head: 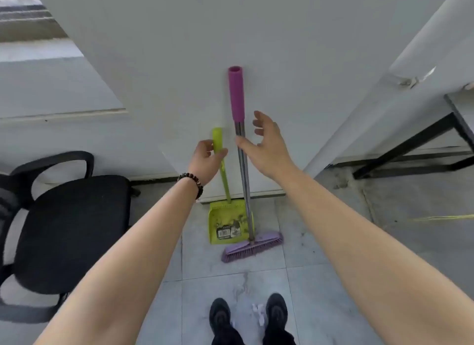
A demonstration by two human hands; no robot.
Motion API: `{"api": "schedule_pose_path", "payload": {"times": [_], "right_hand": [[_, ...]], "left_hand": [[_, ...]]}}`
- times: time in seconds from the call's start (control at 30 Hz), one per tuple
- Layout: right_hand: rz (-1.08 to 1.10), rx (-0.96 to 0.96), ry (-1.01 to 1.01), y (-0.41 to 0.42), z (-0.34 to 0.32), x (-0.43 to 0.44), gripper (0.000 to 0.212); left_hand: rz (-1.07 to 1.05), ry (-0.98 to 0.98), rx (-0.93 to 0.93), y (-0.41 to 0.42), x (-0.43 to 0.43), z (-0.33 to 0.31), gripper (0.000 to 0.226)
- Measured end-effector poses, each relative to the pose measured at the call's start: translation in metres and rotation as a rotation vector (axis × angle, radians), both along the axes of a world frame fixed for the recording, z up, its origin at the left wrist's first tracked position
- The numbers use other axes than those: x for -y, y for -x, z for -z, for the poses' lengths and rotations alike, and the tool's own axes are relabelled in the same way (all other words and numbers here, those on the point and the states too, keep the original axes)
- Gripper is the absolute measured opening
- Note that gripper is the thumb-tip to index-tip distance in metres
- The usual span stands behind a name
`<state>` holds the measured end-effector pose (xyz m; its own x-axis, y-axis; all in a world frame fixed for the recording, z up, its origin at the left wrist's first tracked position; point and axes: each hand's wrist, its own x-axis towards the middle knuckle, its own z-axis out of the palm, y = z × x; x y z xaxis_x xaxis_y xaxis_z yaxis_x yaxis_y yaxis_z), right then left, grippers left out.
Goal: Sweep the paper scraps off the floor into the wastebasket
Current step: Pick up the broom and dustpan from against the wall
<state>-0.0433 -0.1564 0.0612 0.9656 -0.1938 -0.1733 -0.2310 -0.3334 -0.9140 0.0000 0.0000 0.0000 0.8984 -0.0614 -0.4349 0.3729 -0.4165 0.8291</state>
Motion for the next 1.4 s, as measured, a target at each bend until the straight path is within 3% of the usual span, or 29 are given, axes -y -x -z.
{"api": "schedule_pose_path", "payload": {"times": [0.13, 0.3, 0.4, 0.53, 0.67, 0.83, 1.0, 1.1, 1.23, 1.3, 1.4], "right_hand": [[-0.063, -0.020, 0.009, -0.024, -0.009, -0.006, 0.071], [-0.077, -0.046, 0.024, -0.009, -0.006, -0.008, 0.020], [0.073, -0.108, -0.051, 0.036, 0.001, -0.006, 0.037], [0.216, -0.108, -0.233, 0.110, 0.011, 0.001, 0.042], [0.220, -0.121, -0.272, 0.158, 0.021, 0.004, 0.048], [0.187, -0.131, -0.217, 0.186, 0.008, 0.020, 0.045], [0.264, -0.136, -0.153, 0.204, -0.001, 0.054, 0.048], [0.310, -0.256, 0.011, 0.218, -0.003, 0.067, 0.054], [0.290, -0.593, 0.225, 0.228, -0.015, 0.052, 0.068], [0.320, -0.658, 0.103, 0.233, -0.015, 0.038, 0.060], [0.530, -0.603, -0.438, 0.250, -0.014, 0.008, 0.029]], "left_hand": [[-0.016, 0.052, -0.033, -0.021, 0.007, -0.002, 0.053], [0.041, -0.073, -0.020, 0.001, 0.002, 0.001, 0.024], [0.010, -0.072, -0.036, 0.051, -0.008, -0.003, 0.026], [-0.040, 0.024, -0.153, 0.126, -0.013, 0.002, 0.031], [-0.133, 0.082, -0.203, 0.192, -0.008, -0.002, 0.010], [-0.298, 0.125, -0.184, 0.220, 0.001, -0.035, 0.028], [-0.357, 0.198, -0.125, 0.198, 0.005, -0.058, 0.027], [-0.315, 0.220, -0.140, 0.190, 0.006, -0.065, 0.028], [-0.291, 0.258, -0.215, 0.175, 0.001, -0.057, 0.028], [-0.243, 0.286, -0.264, 0.165, -0.001, -0.054, 0.029], [-0.087, 0.308, -0.343, 0.158, -0.010, -0.049, 0.027]]}}
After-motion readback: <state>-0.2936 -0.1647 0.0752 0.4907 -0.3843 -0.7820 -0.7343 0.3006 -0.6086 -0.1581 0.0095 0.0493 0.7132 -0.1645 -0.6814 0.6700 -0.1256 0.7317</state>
